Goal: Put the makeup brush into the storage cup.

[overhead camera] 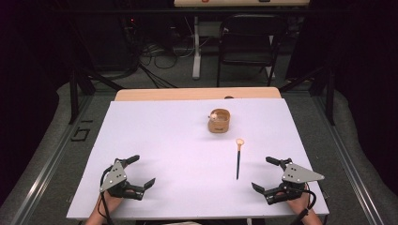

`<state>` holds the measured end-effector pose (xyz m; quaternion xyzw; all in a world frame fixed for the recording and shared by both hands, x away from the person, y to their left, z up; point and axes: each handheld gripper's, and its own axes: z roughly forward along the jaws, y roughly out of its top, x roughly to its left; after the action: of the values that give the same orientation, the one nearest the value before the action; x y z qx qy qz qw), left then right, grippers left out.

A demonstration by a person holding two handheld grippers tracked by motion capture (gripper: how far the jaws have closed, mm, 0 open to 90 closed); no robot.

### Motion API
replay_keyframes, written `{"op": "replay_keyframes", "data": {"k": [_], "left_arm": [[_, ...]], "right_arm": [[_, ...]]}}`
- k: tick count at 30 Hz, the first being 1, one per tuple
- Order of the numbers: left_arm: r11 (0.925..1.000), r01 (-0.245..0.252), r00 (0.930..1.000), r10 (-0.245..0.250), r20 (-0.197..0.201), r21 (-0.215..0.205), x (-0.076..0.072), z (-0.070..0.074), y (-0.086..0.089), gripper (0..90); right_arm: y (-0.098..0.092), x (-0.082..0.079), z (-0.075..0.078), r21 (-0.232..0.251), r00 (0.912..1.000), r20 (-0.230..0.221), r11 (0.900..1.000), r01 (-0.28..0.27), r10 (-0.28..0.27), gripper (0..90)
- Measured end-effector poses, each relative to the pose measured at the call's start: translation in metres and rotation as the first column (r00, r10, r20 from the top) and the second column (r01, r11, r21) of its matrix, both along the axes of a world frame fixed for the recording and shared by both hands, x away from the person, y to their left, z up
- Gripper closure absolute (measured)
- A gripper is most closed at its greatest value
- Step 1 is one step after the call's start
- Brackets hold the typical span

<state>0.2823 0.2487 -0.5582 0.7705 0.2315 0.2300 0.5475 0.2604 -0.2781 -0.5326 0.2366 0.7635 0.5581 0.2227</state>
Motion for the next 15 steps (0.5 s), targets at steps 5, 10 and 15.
{"op": "replay_keyframes", "data": {"k": [5,10,15], "left_arm": [[1.0,-0.006,1.0,0.006,-0.001,-0.002,0.0001,-0.0001,0.0001,0.0],[1.0,-0.008,1.0,0.008,0.003,0.001,-0.0004,0.0004,-0.0002,0.0],[1.0,-0.007,1.0,0.007,-0.002,-0.004,0.0001,-0.0003,-0.0003,0.0]], "right_arm": [[0.0003,0.0004,-0.0002,-0.002,1.0,-0.008,1.0,-0.001,0.001,0.0],[0.0006,0.0015,-0.0007,-0.01,0.9998,-0.02,1.0,-0.001,0.001,0.0],[0.0006,0.0022,-0.0009,-0.008,0.9997,-0.023,1.0,0.005,-0.005,0.0]]}}
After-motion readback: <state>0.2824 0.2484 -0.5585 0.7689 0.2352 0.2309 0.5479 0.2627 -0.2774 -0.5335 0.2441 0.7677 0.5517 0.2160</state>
